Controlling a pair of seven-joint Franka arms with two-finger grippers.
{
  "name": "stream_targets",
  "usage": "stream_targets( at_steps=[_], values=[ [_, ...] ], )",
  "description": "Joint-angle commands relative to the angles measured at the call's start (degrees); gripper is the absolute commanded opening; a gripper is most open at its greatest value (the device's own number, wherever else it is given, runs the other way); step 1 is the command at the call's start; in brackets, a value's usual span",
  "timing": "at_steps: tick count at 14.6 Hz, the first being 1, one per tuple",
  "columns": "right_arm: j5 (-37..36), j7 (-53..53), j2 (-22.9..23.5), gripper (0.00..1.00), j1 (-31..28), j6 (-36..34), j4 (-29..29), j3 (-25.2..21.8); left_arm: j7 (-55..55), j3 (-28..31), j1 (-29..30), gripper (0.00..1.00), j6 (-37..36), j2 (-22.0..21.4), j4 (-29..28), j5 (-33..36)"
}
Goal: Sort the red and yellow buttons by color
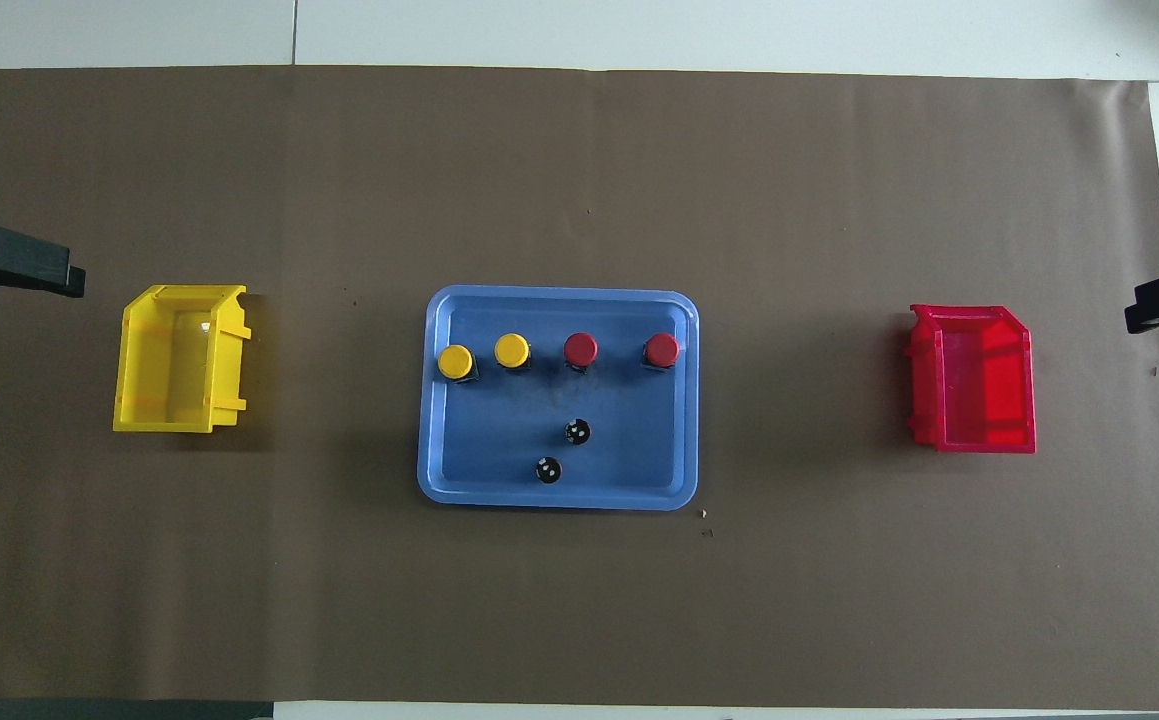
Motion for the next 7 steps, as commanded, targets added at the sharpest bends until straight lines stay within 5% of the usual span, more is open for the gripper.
stream_targets(
  at_steps=[1,7],
  values=[
    [0.9,-0.5,-0.4,1.00,-0.1,0.9,-0.3,-0.1,0.7,-0.3,0.6,1.00,-0.4,-1.3,-1.3,-1.0],
    [0.9,-0.5,-0.6,1.00,0.0,0.9,-0.8,-0.1,0.7,-0.3,0.6,1.00,-0.4,-1.3,-1.3,-1.0]
  ],
)
